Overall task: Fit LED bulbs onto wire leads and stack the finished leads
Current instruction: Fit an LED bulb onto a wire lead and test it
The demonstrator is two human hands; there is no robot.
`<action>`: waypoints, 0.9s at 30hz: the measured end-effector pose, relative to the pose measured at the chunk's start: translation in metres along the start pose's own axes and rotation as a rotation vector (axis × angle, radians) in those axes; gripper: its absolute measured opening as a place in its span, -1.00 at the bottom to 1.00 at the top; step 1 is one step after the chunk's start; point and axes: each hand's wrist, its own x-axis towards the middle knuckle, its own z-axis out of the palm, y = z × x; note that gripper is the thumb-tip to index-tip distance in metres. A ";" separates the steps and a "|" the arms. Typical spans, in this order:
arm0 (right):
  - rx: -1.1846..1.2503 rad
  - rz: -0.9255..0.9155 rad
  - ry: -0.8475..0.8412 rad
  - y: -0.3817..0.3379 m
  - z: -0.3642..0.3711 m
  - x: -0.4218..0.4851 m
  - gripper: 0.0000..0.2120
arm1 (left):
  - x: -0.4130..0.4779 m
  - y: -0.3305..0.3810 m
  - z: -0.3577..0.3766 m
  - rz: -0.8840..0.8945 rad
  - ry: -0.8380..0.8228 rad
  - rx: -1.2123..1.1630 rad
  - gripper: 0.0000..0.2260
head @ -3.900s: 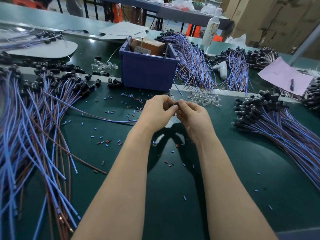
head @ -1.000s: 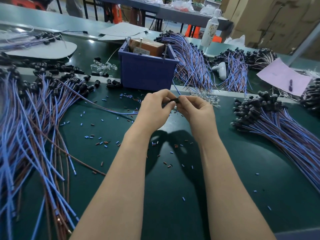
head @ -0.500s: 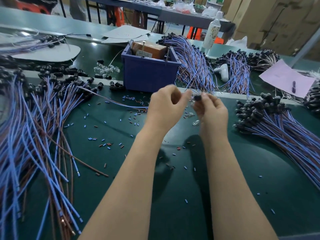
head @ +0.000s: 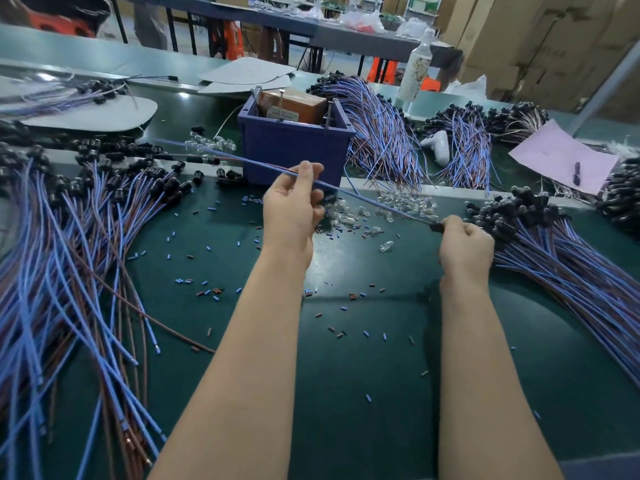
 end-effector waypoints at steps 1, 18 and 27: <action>-0.119 -0.033 0.009 0.002 -0.003 0.001 -0.76 | 0.001 -0.001 0.001 0.046 -0.002 0.055 -0.80; -0.190 -0.454 -0.609 -0.010 0.073 -0.064 -0.83 | 0.009 -0.031 -0.014 0.266 0.163 0.766 -0.78; -0.086 -0.355 -0.466 -0.005 0.070 -0.059 -0.90 | 0.005 -0.039 -0.006 0.254 0.004 0.705 -0.86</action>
